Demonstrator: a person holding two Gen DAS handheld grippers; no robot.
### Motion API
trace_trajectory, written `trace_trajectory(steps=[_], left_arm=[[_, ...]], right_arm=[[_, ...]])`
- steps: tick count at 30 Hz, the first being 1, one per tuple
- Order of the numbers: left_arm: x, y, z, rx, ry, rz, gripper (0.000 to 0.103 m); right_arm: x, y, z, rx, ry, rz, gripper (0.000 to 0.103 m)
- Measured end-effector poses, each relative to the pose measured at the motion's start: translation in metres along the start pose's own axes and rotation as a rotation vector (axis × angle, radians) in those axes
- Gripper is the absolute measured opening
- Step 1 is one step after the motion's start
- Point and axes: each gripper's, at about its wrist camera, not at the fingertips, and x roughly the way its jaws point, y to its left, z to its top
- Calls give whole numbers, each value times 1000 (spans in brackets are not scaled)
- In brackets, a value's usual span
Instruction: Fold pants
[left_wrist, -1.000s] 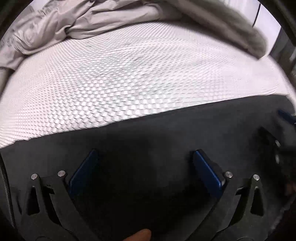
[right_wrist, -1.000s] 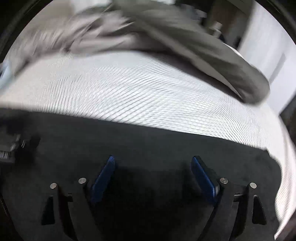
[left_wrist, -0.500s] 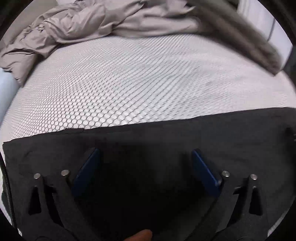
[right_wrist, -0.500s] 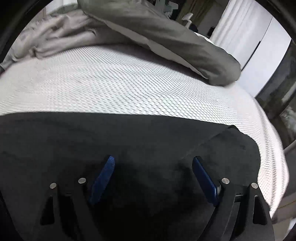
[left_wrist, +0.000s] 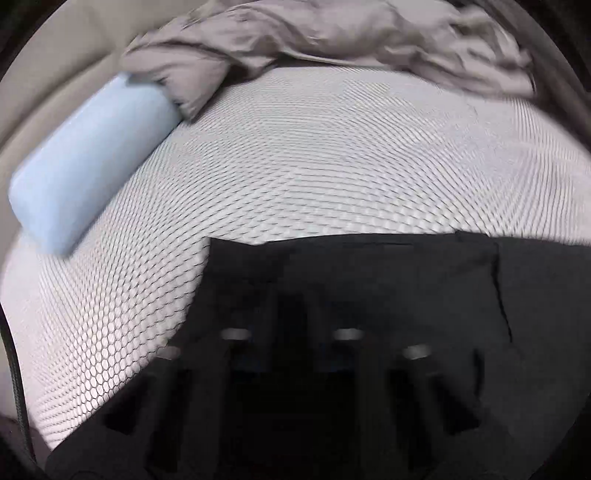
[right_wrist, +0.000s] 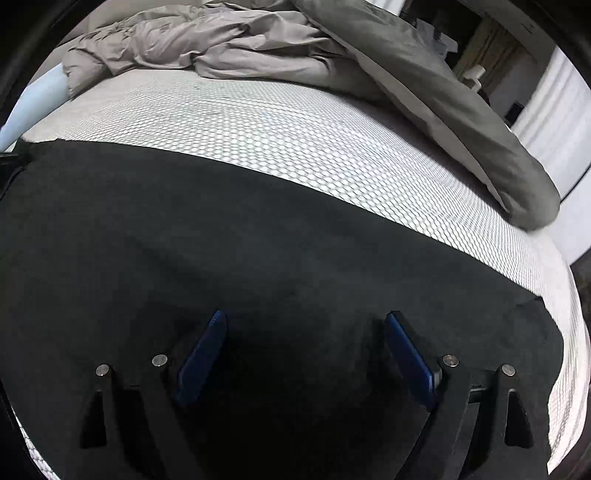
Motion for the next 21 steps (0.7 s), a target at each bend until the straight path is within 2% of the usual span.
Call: trace_trajectory(steps=[2,6,9,11,15,17,18,19,20,21], left_arm=[[-13,14,-10,-46,-5,-95,3],[-41,-1,-37,54,-33,-284,7],[-28,-10,-50,92,14,-262,8],[-31,2,-53,54,9,-249,8],[-41,25,-58,49,-26,-93,8],[-50,28,-58,12,-23,-148,9],[-61,24,-61,13,-23,-206,12],[-71,16,-65,41,-33,-269,21],[-75,8,-67,80,-38,-293,30],[-79,0,-72,115,-38,-269,46]], right_arm=[[0,-5,6,14,2,7,89],[-5,6,6,-15,-7,-12,89],[-3,11,6,-32,-5,-12,89],[1,8,6,-25,0,-3,89],[5,-4,6,5,6,20,90],[4,-2,5,-5,4,12,90],[3,-1,5,-11,2,6,90],[3,0,5,-17,2,0,90],[2,2,5,-21,2,-6,90],[2,2,5,-23,2,-8,90]])
